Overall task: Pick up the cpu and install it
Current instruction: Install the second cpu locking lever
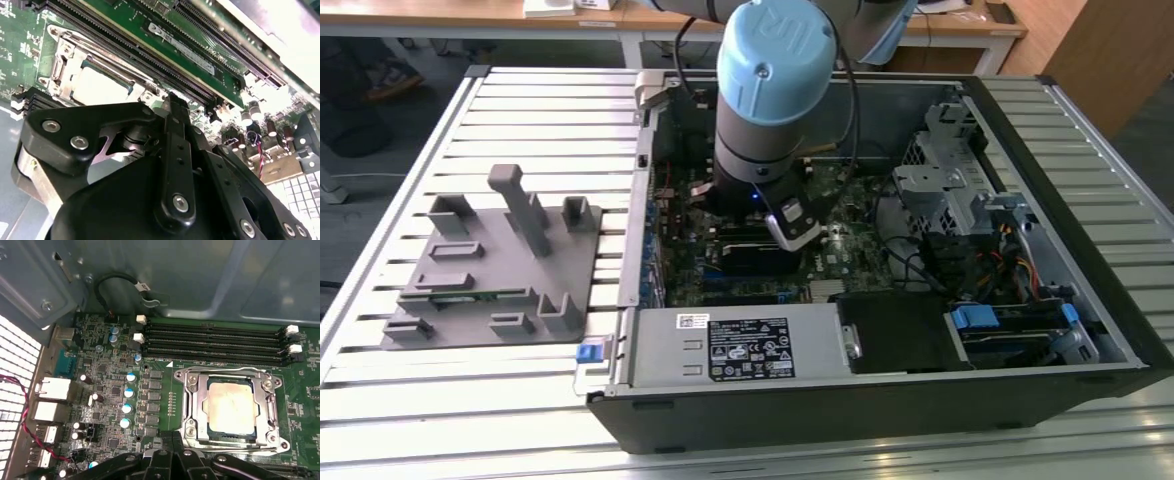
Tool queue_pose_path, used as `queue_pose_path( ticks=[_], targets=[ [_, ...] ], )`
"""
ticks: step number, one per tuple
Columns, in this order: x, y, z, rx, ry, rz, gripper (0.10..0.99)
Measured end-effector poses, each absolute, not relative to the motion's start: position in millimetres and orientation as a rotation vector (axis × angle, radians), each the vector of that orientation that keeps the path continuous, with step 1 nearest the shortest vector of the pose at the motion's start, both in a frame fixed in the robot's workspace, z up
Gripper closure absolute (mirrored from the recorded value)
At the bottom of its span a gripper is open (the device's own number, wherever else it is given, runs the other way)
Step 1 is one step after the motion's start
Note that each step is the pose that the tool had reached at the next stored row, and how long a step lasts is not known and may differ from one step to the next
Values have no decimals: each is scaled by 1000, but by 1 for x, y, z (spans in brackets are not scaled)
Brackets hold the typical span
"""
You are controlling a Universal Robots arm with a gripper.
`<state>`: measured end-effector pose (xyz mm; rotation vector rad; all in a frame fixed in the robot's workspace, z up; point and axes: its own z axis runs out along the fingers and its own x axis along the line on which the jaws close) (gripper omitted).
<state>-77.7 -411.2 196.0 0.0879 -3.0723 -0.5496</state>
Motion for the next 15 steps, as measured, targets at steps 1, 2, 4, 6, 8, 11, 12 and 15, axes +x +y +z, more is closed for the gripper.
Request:
queue_pose_path(
  ticks=[1,2,4,6,8,11,12,15],
  targets=[
    [-78,-411,198,88,-3072,-550,980],
    [-78,-411,199,88,-3072,-550,980],
    [-78,-411,202,88,-3072,-550,980],
    [-78,-411,204,88,-3072,-550,980],
    [-78,-411,207,88,-3072,-553,980],
    [-78,-411,211,88,-3071,-557,980],
    [-78,-411,212,88,-3071,-558,980],
    [-78,-411,216,88,-3070,-566,980]
  ],
)
